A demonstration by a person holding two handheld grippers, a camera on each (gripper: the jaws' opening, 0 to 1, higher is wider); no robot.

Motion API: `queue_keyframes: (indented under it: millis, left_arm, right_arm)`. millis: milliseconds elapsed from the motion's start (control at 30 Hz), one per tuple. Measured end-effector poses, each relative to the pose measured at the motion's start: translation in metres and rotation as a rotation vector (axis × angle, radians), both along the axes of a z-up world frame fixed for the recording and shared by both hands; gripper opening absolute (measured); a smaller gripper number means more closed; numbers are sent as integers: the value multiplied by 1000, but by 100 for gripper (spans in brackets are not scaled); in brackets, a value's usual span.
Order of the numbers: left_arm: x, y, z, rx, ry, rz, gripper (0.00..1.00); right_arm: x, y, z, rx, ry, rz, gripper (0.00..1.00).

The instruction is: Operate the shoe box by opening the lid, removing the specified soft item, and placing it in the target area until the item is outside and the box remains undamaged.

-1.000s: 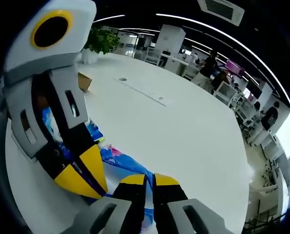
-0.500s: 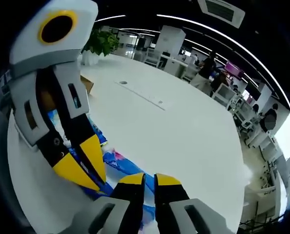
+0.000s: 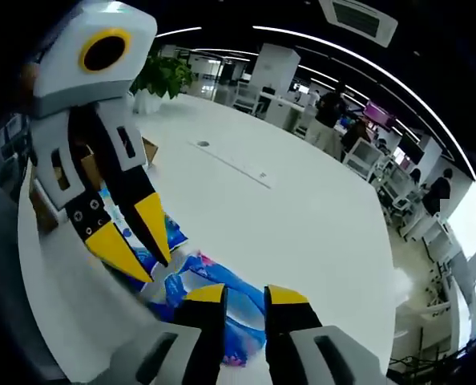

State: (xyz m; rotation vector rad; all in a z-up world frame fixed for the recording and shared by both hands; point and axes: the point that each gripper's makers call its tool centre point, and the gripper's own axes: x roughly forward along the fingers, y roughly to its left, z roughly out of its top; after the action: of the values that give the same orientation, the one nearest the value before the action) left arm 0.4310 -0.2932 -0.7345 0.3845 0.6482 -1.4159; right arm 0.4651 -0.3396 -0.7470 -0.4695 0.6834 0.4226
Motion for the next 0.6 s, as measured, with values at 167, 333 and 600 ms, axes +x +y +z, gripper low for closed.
queue_keyframes:
  millis: [167, 333, 600]
  left_arm:
    - [-1, 12, 8, -27, 29, 43, 13]
    - [-6, 27, 12, -23, 17, 56, 17]
    - [-6, 60, 29, -64, 23, 121, 24]
  right_arm:
    - [-4, 5, 5, 13, -2, 1, 20]
    - [-9, 16, 9, 32, -1, 6, 25]
    - [-18, 40, 14, 60, 2, 46, 33]
